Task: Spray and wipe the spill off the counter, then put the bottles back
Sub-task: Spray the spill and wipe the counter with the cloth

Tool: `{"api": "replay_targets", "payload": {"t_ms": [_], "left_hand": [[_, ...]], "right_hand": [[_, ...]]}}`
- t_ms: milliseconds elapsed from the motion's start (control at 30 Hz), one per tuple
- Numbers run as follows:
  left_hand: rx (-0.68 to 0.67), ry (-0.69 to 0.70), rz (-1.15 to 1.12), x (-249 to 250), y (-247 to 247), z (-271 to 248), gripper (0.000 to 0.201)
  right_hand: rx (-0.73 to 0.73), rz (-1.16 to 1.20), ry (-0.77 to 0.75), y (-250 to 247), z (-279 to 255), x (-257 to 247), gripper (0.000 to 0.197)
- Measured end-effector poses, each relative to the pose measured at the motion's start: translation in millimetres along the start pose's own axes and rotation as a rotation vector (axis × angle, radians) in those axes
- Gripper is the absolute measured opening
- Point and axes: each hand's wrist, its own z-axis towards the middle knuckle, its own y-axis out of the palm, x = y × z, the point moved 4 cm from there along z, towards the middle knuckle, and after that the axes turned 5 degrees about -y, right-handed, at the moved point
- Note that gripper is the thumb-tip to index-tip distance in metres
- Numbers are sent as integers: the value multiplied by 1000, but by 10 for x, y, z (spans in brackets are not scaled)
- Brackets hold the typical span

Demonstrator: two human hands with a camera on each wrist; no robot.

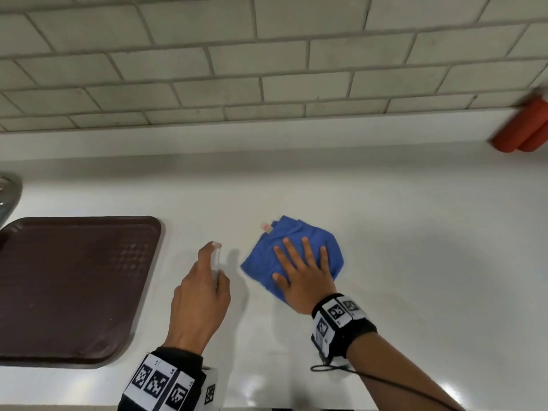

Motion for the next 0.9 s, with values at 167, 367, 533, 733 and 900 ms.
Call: {"api": "replay_targets", "payload": {"t_ms": [167, 367, 533, 733, 900], "left_hand": [[12, 31, 18, -14, -49, 141, 53], [-26, 71, 27, 54, -74, 305, 48], [-35, 103, 46, 143, -56, 463, 40], [-57, 141, 65, 191, -24, 526, 40], [-86, 164, 56, 282, 71, 510, 41]], "right_hand": [[19, 42, 154, -280, 436, 455, 70], [-34, 106, 308, -569, 832, 883, 64], [-32, 121, 386, -681, 925, 1162, 64], [8, 128, 417, -633, 748, 1238, 64], [21, 130, 455, -579, 310, 1403, 65]]}}
